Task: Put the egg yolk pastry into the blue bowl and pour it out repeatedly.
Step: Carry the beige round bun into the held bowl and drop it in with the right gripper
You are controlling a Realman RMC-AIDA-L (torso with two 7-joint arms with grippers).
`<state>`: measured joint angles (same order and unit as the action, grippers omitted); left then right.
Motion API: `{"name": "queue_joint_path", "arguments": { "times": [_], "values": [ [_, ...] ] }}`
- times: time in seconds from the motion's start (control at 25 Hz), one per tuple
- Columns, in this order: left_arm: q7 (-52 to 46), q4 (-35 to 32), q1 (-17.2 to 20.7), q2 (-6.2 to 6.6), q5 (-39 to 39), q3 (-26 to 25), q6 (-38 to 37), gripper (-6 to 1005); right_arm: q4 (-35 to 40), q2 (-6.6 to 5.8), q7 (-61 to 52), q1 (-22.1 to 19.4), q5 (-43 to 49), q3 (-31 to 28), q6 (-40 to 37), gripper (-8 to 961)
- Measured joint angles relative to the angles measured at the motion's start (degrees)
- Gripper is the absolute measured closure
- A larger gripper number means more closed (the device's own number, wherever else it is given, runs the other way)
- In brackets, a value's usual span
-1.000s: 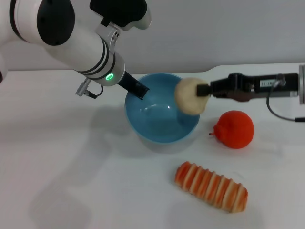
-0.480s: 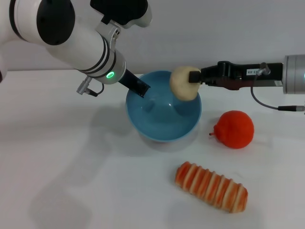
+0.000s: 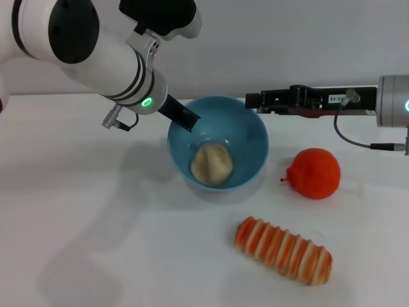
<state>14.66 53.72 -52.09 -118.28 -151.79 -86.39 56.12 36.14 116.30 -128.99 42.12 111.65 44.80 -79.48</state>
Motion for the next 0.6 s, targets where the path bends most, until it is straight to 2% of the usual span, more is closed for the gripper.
{"name": "queue_joint_path", "arguments": {
  "times": [0.2, 0.4, 0.6],
  "values": [
    [0.0, -0.1, 0.3, -0.03, 0.0, 0.0, -0.5, 1000, 2.6, 0.85, 8.3, -2.2, 0.0, -0.1, 5.5, 514],
    [0.0, -0.3, 0.6, 0.0, 0.0, 0.0, -1.5, 999, 6.6, 2.09, 21.7, -7.6, -6.0, -0.3, 14.0, 512],
    [0.1, -0.3, 0.7, 0.1, 0.0, 0.0, -2.1, 999, 9.2, 1.88, 33.5, -12.8, -13.6, -0.3, 18.3, 505]
  ]
}}
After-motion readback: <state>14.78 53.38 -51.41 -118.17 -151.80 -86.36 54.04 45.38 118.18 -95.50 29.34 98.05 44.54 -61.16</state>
